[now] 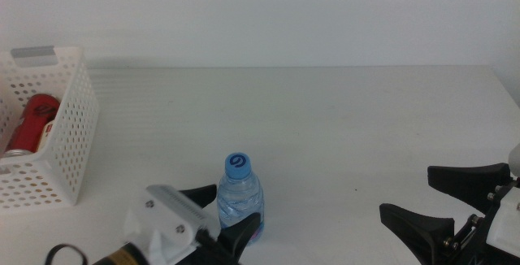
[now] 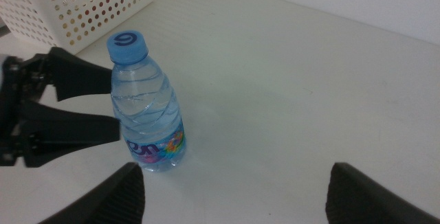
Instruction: Use arms to grab the bottles and put them into the dustbin to the left of the table.
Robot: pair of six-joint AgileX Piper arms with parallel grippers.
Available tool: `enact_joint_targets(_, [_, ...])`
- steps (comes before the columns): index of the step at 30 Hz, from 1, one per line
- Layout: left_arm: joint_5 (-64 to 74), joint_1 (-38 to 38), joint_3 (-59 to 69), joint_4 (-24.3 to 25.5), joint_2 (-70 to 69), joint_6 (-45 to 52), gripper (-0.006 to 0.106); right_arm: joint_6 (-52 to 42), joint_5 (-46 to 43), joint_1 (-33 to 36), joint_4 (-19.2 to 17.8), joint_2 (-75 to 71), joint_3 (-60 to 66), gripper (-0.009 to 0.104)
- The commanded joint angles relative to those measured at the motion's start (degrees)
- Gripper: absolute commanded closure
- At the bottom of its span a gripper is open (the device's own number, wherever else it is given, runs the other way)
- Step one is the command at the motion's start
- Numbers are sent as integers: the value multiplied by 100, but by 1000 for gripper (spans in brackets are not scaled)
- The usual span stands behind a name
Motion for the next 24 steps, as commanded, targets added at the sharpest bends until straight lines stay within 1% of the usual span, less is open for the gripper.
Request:
enact_joint_targets(1, [-1045,-40,-226,3,-22,-86,11,-36,-383,-18,-58,-36,-223,24])
enact_joint_targets(14, [-1040,-40,-1109,165,897,-200,11,-36,-383,-18,-58,-36,-223,24])
enact_joint_targets(18, [-1040,-40,-1154,335,979,-206,11,-36,-383,-18,-58,-36,-223,24])
enact_joint_targets(24, [-1040,-40,-1252,273,980,-135,12,-36,-383,-18,-58,-36,-223,24])
